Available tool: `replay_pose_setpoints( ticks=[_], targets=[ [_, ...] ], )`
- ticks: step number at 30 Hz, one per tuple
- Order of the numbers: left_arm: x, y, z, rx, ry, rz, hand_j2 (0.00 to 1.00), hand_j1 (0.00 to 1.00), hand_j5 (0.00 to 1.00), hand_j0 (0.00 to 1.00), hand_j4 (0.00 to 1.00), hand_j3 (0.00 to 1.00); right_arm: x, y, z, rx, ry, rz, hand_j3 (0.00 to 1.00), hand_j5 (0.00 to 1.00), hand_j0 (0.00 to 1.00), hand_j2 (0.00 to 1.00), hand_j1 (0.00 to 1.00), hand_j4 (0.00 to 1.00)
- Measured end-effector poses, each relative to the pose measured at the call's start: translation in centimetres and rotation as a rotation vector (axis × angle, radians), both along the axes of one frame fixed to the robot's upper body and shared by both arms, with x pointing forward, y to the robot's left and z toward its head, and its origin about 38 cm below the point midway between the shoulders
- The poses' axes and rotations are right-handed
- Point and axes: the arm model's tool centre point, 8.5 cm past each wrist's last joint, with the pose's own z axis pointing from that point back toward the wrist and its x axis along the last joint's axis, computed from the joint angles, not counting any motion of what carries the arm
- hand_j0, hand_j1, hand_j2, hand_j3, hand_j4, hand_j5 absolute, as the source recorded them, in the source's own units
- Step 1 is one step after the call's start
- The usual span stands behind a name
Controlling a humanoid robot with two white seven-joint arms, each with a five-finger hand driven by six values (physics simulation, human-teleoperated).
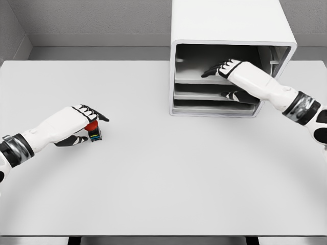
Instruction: Slide open multi-storey tabletop storage cabinets and put open load switch and slide close multi-storey tabletop storage cabinets
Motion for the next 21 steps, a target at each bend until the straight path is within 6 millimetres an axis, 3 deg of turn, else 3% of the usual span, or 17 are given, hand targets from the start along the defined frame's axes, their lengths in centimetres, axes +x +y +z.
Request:
replay_pose_setpoints(
  ticks=[8,15,21],
  targets=[
    [0.6,-0.2,0.1,0.009,-0.002,-0.002,0.79,0.79,0.79,0.79,0.79,0.79,0.6,0.2,-0.1,-0.001,0.007,-0.003,0.68,0.68,0.68,0.68,0.68,0.68],
    [0.7,-0.2,-0.5,0.014,0.016,-0.003,0.78,0.78,0.78,0.78,0.78,0.78,0.6,0.6,-1.4,-0.016,0.041,0.008,0.69,0.69,0.69,0.69,0.69,0.69],
    [0.7,-0.3,-0.8,0.019,0.024,-0.004,0.69,0.69,0.69,0.69,0.69,0.69,0.4,0.4,-1.6,-0.03,0.046,0.009,0.69,0.69,0.69,0.69,0.69,0.69]
  ],
)
